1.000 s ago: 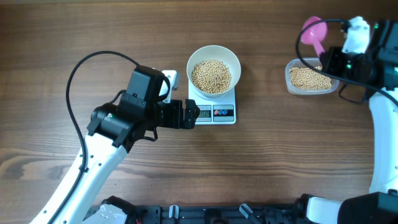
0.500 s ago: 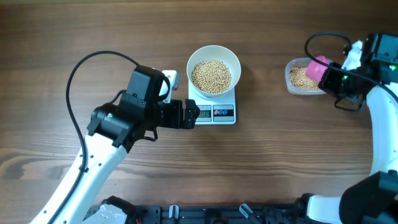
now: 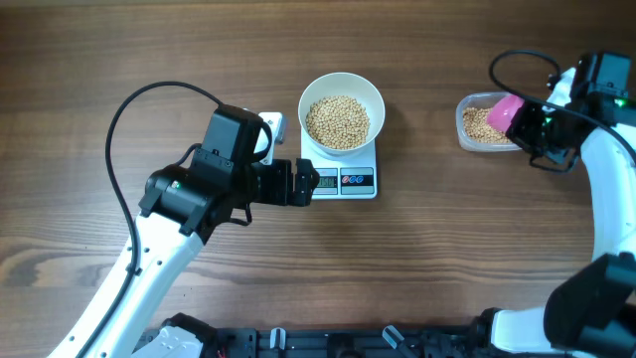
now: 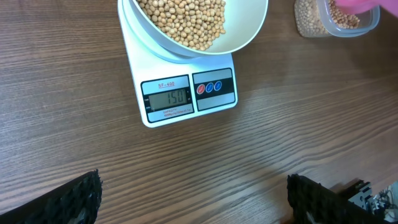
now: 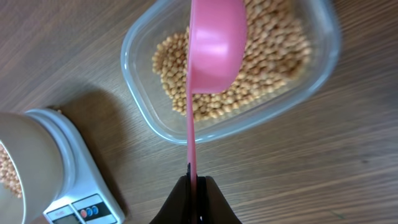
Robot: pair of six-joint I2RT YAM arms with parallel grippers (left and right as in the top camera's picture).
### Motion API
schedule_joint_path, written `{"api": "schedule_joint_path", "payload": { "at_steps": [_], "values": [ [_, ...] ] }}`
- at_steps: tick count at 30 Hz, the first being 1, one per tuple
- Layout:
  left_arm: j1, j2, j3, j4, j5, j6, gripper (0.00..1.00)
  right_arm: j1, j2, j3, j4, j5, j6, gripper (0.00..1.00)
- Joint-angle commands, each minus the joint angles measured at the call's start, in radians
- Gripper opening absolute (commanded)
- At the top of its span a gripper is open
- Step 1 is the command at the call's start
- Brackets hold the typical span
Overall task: Scoop item into bowl and weigh 150g on scale
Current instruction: 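Lower the pink scoop into the tub and release it from the right gripper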
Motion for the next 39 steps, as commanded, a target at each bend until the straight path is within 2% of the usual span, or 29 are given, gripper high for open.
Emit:
{"api": "schedule_joint_path", "payload": {
  "at_steps": [1, 4, 5, 7, 13, 15, 19, 21, 28, 39],
  "values": [
    [-0.005, 0.004, -0.004, 0.002, 0.008, 0.021, 1.00, -0.004, 0.035, -0.005, 0.010, -0.067, 0.019, 0.05],
    [-0.005, 0.004, -0.004, 0.002, 0.009, 0.021, 1.00, -0.004, 0.037, -0.005, 0.011, -0.067, 0.019, 0.06],
    [-0.005, 0.004, -0.004, 0.002, 0.009, 0.021, 1.00, -0.004, 0.037, -0.005, 0.012, -0.067, 0.019, 0.11],
    [-0.005, 0.004, -0.004, 0.002, 0.009, 0.021, 1.00, -0.004, 0.037, -0.005, 0.013, -0.067, 0.023, 0.25],
    [-0.005, 0.004, -0.004, 0.002, 0.008, 0.021, 1.00, -0.004, 0.037, -0.005, 0.015, -0.066, 0.022, 0.36],
    [-0.005, 0.004, -0.004, 0.002, 0.008, 0.021, 1.00, -0.004, 0.037, -0.005, 0.015, -0.065, 0.023, 0.44],
    [-0.005, 0.004, -0.004, 0.002, 0.008, 0.021, 1.00, -0.004, 0.034, -0.004, 0.013, -0.063, 0.022, 0.69],
    [-0.005, 0.004, -0.004, 0.002, 0.008, 0.021, 1.00, -0.004, 0.029, -0.004, 0.010, -0.063, 0.022, 0.79],
    [-0.005, 0.004, -0.004, 0.002, 0.008, 0.021, 1.00, -0.004, -0.040, 0.009, -0.004, -0.061, 0.017, 0.99],
    [-0.005, 0.004, -0.004, 0.002, 0.008, 0.021, 1.00, -0.004, -0.302, 0.009, -0.008, -0.014, 0.013, 1.00]
  ]
}}
